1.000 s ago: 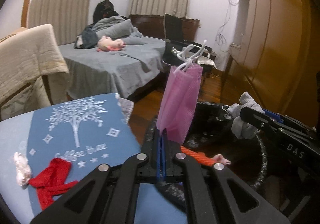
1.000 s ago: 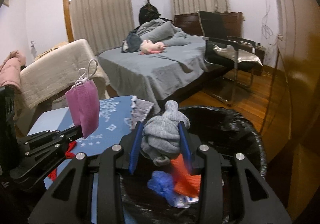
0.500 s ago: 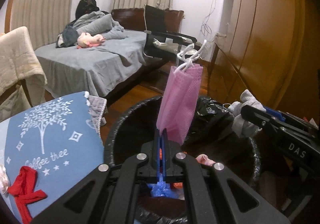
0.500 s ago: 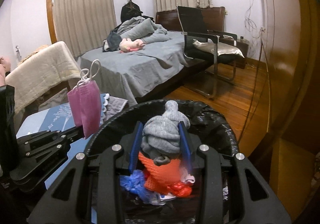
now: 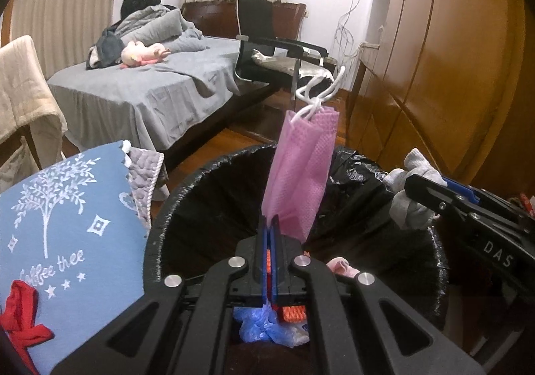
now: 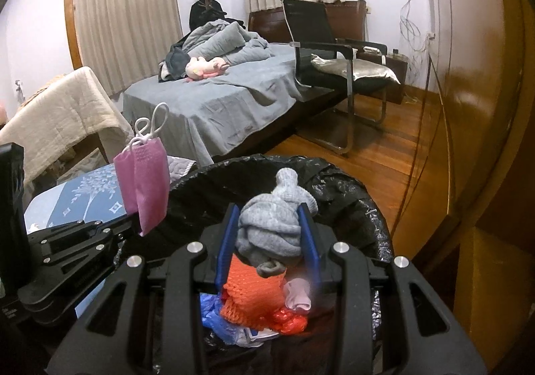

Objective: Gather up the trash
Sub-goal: 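Carry the pink bag and grey sock over the black bin and open both tools, then move both tools back over the tissue and red glove on the table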

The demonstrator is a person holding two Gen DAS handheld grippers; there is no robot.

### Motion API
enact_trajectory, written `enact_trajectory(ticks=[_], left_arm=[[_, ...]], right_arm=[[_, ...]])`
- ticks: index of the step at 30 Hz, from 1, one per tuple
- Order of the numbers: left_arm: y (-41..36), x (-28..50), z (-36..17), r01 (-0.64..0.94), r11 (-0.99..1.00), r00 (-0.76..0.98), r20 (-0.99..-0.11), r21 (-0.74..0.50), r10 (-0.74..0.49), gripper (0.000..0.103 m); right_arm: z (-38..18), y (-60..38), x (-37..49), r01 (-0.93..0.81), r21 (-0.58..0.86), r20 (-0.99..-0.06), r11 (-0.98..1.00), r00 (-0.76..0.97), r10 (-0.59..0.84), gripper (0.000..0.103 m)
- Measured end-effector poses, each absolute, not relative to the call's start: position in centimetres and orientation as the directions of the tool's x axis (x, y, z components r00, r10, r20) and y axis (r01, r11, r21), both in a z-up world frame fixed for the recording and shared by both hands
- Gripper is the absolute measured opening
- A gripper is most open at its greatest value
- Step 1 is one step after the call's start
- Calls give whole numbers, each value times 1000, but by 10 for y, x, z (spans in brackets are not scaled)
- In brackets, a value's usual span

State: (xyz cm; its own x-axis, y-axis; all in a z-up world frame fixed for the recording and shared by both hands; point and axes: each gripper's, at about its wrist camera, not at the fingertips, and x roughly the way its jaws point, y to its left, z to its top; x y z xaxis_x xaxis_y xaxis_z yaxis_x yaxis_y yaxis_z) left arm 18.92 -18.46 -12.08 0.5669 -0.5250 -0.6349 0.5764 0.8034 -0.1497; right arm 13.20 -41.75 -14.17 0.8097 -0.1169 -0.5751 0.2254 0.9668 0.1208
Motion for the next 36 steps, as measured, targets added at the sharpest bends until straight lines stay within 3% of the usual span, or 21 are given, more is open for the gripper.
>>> enact_trajectory(ticks=[5,7,9,10,15,18,26,36], left_arm=[[-188,193,-124,584,795,556,-632,-165,-539,3],[-188,195,-125,592,784,538,-634,-185,-556,9],[-184,196,-125,594,781,536,-629,-193,-563,42],[-182,196,-124,591,782,540,-624,-197,-565,48],[-169,192,-119,582,791,565,-606,-188,-560,64],[-152,186,-112,558,812,604,-588,-171,-538,75],[-99,167,-91,482,866,693,-549,-131,-468,90],[-14,139,-82,347,934,780,-528,-82,-337,91]], right_arm=[[-148,-424,137,233,120,-582,965,804,-122,39],[-150,-426,137,243,110,-584,964,801,-136,44],[-151,-427,137,250,107,-582,962,801,-143,57],[-151,-428,136,253,103,-578,962,802,-149,59],[-149,-426,131,273,85,-567,958,804,-179,85],[-145,-423,127,277,80,-552,957,812,-189,92],[-128,-396,118,226,107,-533,968,835,-136,97],[-120,-320,125,107,133,-525,985,851,-21,97]])
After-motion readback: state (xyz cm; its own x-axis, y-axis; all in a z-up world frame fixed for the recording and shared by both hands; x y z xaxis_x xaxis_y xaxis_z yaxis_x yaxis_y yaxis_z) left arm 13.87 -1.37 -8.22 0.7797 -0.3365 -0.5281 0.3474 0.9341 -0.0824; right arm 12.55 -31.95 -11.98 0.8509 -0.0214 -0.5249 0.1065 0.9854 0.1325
